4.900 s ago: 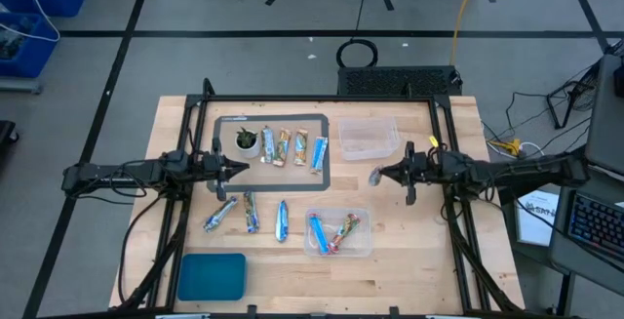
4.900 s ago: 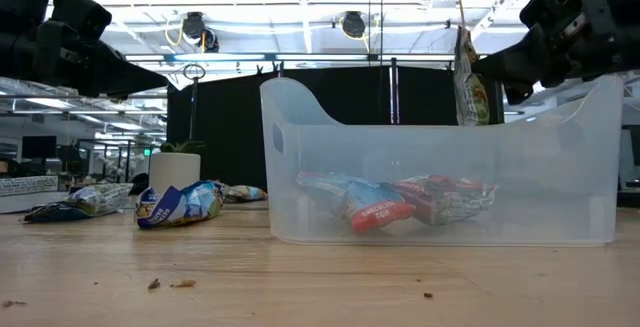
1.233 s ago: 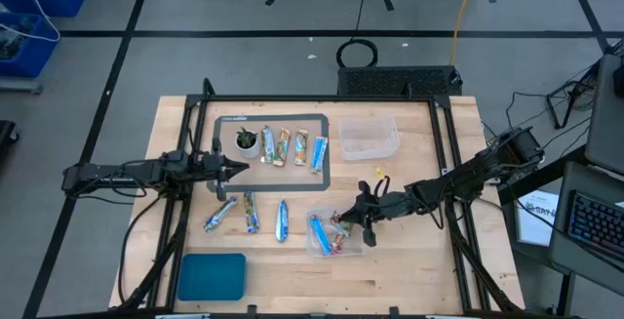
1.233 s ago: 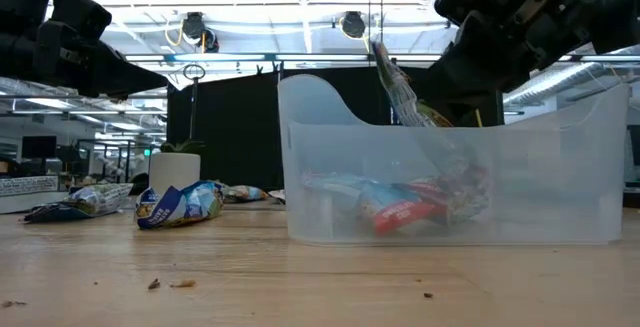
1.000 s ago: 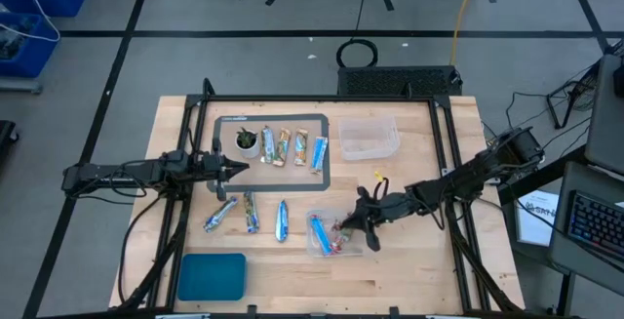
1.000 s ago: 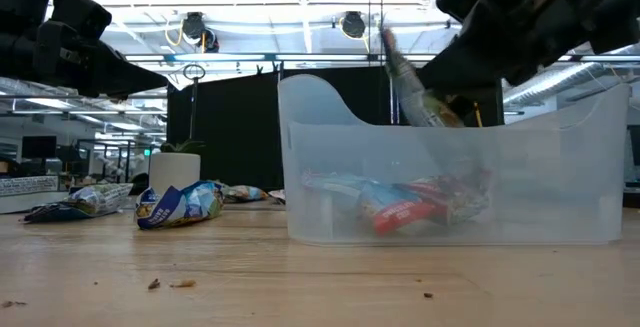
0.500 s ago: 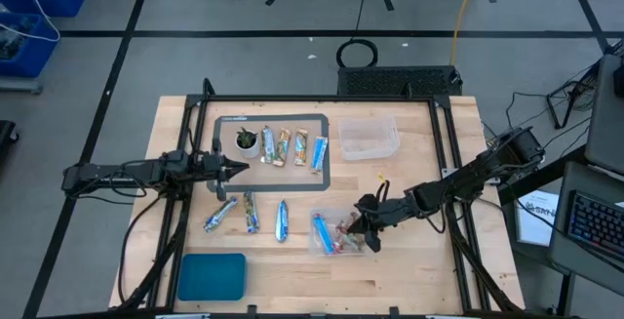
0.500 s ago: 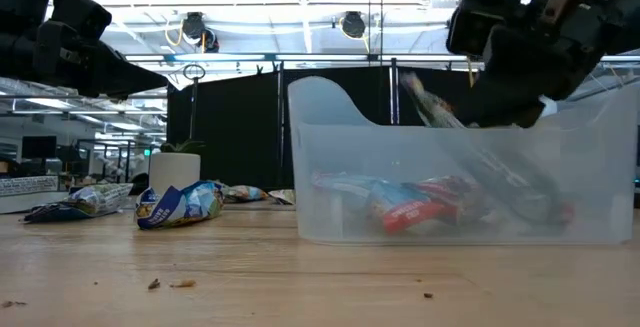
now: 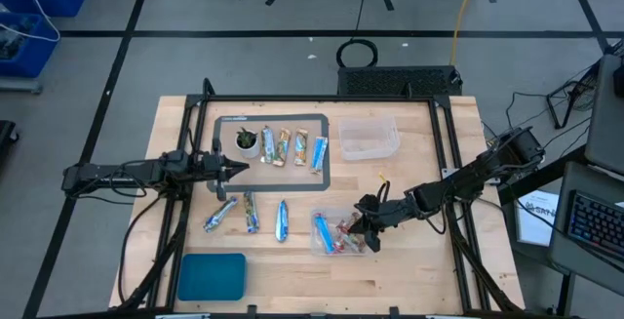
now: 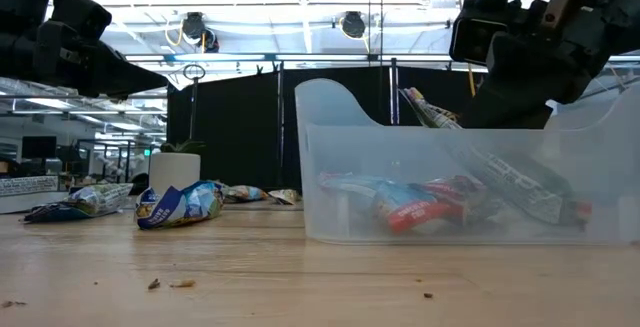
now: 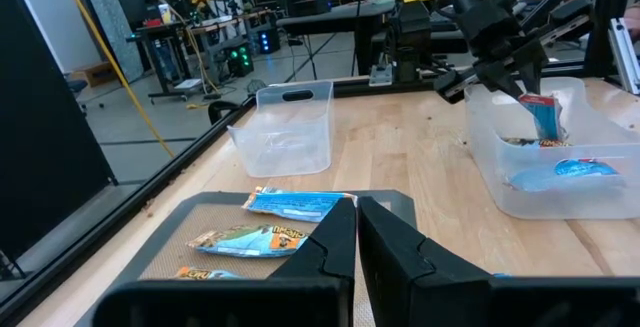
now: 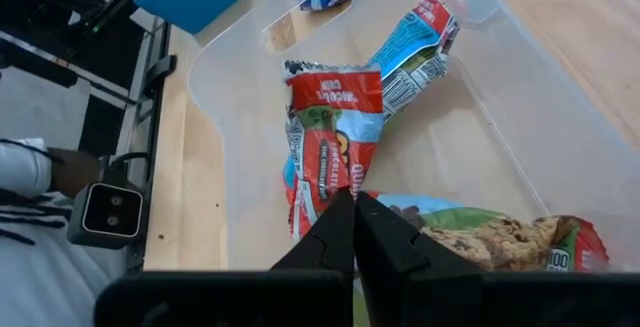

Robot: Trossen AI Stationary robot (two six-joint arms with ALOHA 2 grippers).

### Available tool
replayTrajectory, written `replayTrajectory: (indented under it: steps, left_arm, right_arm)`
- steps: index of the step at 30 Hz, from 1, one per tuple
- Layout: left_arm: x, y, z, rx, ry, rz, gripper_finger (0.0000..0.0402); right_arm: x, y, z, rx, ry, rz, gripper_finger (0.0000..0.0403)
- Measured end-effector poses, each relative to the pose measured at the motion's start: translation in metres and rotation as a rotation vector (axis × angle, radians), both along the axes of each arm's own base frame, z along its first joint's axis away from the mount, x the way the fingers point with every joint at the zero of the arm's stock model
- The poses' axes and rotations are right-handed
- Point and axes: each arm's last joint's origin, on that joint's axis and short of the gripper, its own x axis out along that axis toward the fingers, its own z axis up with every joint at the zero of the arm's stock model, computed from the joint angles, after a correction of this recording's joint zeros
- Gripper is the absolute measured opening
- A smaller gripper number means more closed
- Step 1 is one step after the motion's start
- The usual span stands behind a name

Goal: Pick and place Granola Bars by type
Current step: Put the red granola bar into the bottom transparent bin, then put the left blue granola bar into the blue bin

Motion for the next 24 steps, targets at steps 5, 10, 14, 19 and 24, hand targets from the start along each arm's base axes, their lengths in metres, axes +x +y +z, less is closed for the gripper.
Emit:
replayTrajectory:
  steps: [5, 10, 14, 19, 24]
  left_arm:
    - [0.0, 0.0, 0.0, 0.0, 0.0, 0.0, 0.0024]
    - [0.0, 0.0, 0.0, 0.0, 0.0, 0.0, 0.0024]
    - [0.0, 0.0, 0.0, 0.0, 0.0, 0.0, 0.0024]
    - [0.0, 0.0, -0.0001, 0.0, 0.0, 0.0, 0.0024]
    - [0.0, 0.0, 0.0, 0.0, 0.0, 0.0, 0.0024]
  right_arm:
    - [0.0, -0.0001, 0.0, -0.009, -0.002, 0.004, 0.0]
    - [0.0002, -0.0008, 0.0, -0.039, -0.012, -0.007, 0.0014]
    - [0.0004, -0.0016, 0.0001, -0.073, -0.023, -0.019, 0.0046]
    - [0.0015, -0.0048, 0.0003, -0.137, -0.041, -0.055, 0.0093]
    - [0.0029, -0.0092, 0.0005, -0.188, -0.052, -0.08, 0.0128]
